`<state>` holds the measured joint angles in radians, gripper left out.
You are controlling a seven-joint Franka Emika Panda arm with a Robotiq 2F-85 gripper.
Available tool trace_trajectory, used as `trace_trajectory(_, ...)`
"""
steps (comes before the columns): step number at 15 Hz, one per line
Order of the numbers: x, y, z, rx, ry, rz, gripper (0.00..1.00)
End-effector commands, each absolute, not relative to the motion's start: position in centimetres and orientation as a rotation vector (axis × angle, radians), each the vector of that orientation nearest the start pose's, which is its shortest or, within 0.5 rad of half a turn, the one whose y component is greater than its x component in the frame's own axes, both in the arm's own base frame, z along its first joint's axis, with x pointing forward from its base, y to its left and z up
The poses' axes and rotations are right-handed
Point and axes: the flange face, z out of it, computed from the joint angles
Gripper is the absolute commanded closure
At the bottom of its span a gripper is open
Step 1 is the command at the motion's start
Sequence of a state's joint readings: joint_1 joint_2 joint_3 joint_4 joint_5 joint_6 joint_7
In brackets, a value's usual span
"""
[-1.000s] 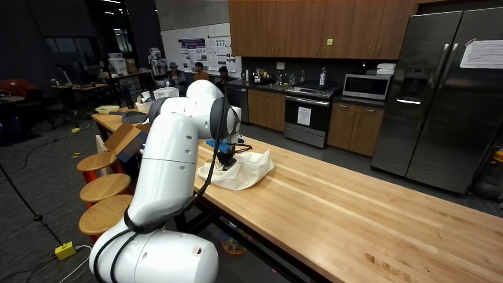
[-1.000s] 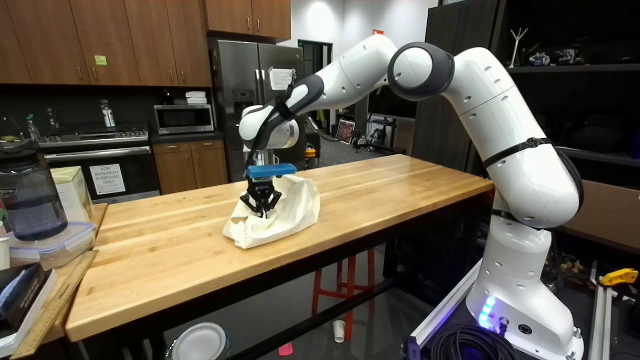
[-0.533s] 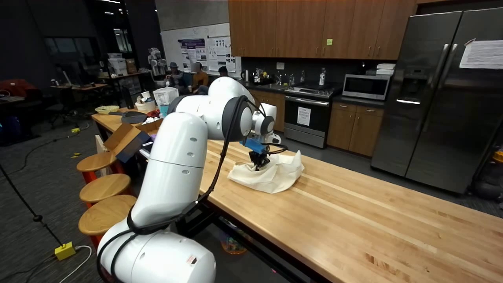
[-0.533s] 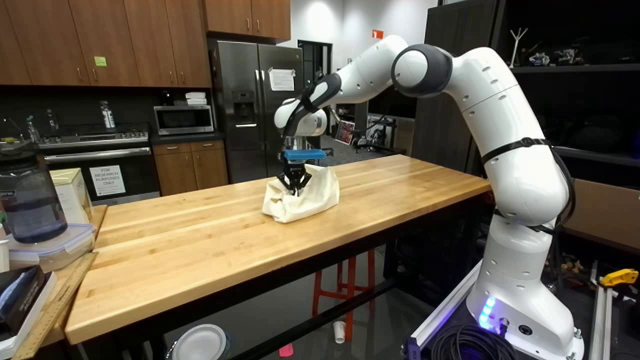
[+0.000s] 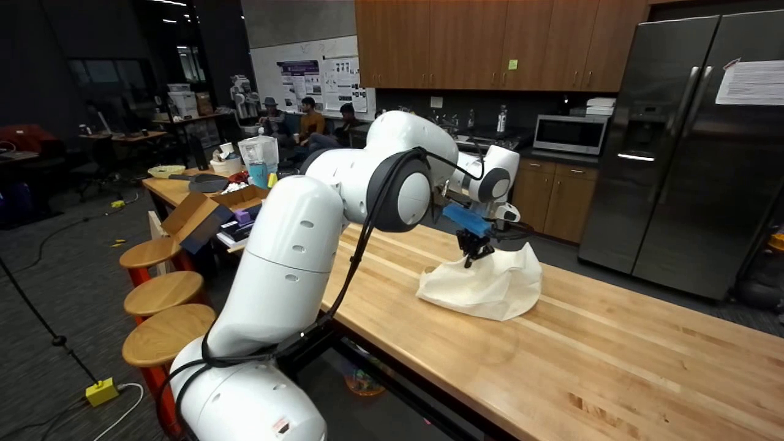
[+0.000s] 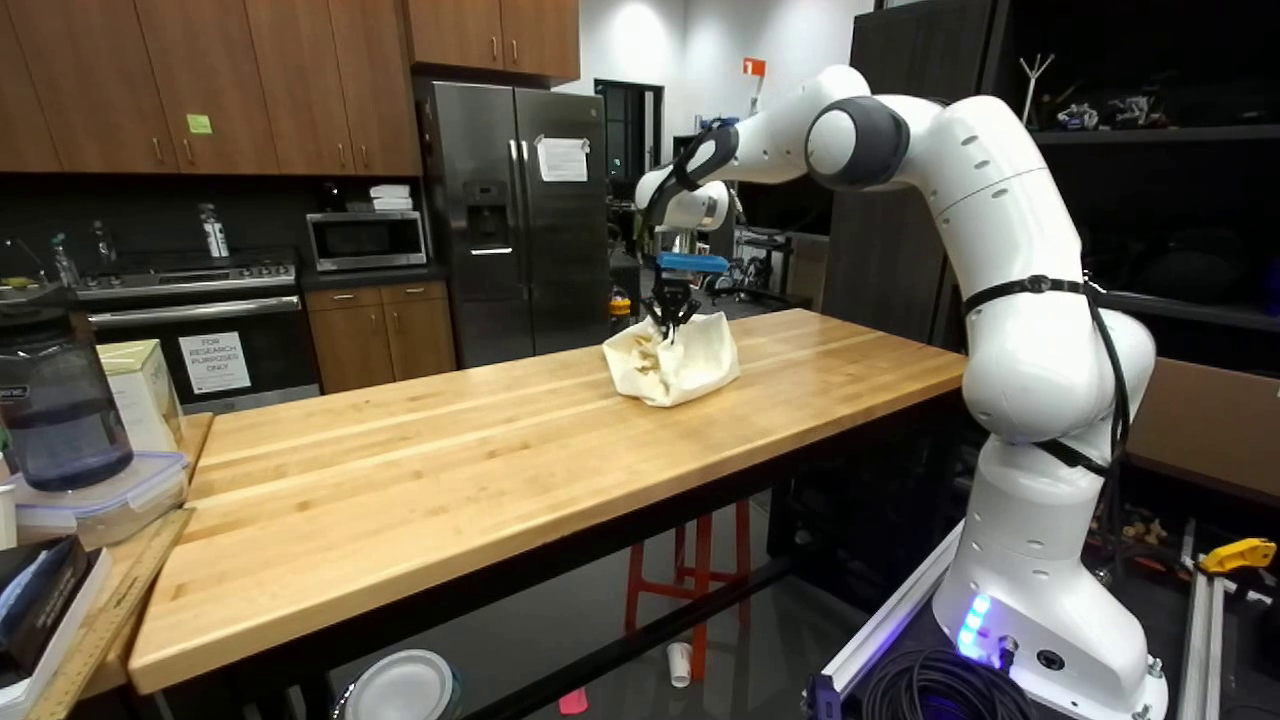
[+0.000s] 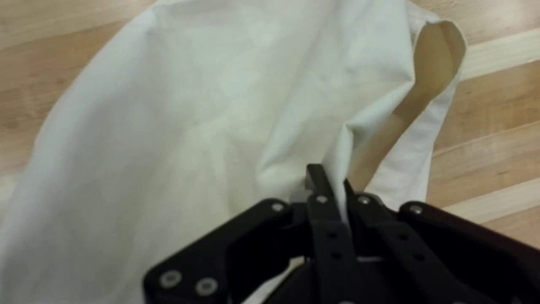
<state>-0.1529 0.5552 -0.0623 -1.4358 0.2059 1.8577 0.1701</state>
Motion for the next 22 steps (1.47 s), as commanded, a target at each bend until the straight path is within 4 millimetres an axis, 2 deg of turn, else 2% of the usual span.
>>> trace_trajectory(1,68.8,-17.7,36.5,-2.804,0.765,0.231,0.99)
trace_trajectory(3,68.9,-19.2,35.8,-2.757,0.822,0.258,0.99)
trace_trajectory(5,69.4,-19.4,34.7,-2.727,0.854,0.29,0.99)
trace_trajectory(8,70.2,-18.0,33.1,-2.721,0.899,0.324,0.99)
trace_trajectory(12,71.0,-13.8,31.7,-2.736,0.923,0.354,0.99)
trace_trajectory(15,71.3,-8.1,30.7,-2.764,0.884,0.393,0.99)
trace_trajectory(18,70.6,-0.5,28.7,-2.811,0.793,0.474,0.99)
trace_trajectory(22,68.3,10.6,25.4,-2.901,0.63,0.59,0.99)
